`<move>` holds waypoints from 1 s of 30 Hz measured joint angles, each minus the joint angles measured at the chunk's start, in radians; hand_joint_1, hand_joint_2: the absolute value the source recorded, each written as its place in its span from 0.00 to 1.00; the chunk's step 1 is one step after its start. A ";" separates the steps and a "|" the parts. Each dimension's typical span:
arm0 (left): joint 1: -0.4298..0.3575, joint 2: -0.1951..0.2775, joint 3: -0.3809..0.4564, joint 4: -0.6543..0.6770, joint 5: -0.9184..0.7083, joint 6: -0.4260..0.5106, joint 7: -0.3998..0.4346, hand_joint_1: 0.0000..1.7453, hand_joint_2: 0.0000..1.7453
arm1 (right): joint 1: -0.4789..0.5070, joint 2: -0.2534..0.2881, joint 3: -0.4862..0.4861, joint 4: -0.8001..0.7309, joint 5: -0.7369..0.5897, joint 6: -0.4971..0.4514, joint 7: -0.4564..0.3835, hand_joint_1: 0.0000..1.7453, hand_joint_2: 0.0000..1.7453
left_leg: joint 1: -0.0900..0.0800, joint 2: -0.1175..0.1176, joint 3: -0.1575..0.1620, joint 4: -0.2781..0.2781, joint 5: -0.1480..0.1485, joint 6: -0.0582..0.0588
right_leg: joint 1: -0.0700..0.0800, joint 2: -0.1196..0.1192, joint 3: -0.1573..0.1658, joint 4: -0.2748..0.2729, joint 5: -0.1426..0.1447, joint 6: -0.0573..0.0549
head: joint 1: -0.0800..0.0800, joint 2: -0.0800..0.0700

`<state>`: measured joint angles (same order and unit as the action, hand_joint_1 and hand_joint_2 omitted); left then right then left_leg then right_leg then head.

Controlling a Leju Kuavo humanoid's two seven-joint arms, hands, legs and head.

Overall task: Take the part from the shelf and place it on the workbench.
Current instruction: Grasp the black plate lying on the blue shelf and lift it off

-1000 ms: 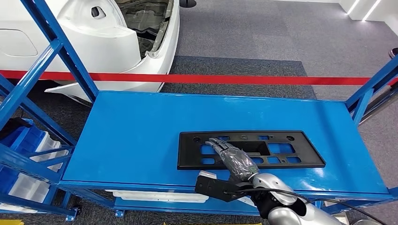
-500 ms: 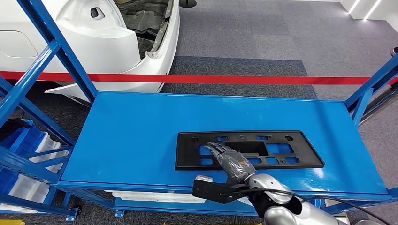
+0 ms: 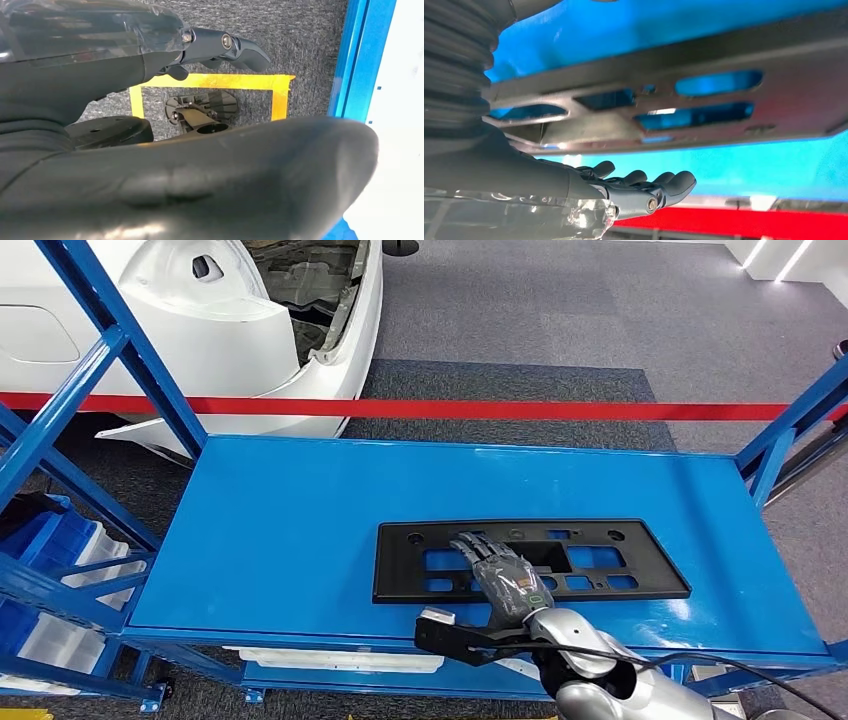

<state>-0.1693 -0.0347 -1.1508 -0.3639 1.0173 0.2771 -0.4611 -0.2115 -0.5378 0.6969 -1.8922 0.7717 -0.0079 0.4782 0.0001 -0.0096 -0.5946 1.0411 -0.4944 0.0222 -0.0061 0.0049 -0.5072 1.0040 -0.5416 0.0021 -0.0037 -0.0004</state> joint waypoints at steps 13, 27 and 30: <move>0.001 0.000 0.000 0.000 -0.004 0.012 0.013 0.00 0.00 | -0.004 0.012 -0.008 0.069 0.105 -0.087 0.014 0.00 1.00 | 0.000 0.000 0.000 0.000 0.000 0.000 | 0.000 0.000 0.000 0.000 0.000 0.000 | 0.000 0.000; 0.000 0.000 0.000 0.000 -0.010 0.011 0.021 0.00 0.00 | -0.028 0.043 -0.009 0.160 0.061 -0.087 -0.015 0.00 1.00 | 0.000 0.000 0.001 0.000 0.000 0.000 | 0.000 0.000 0.000 0.000 0.000 0.000 | 0.000 0.000; 0.000 0.000 0.000 0.000 -0.010 0.011 0.021 0.00 0.00 | -0.044 0.051 -0.006 0.185 0.046 -0.086 -0.027 0.00 1.00 | 0.000 0.000 0.001 0.000 0.000 0.000 | 0.000 0.000 0.000 0.000 0.000 0.000 | 0.000 0.000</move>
<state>-0.1696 -0.0350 -1.1505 -0.3639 1.0071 0.2884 -0.4402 -0.2559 -0.4864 0.6911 -1.7077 0.8182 -0.0935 0.4515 0.0001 -0.0095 -0.5939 1.0407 -0.4944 0.0222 -0.0061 0.0049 -0.5067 1.0042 -0.5416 0.0021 -0.0038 -0.0004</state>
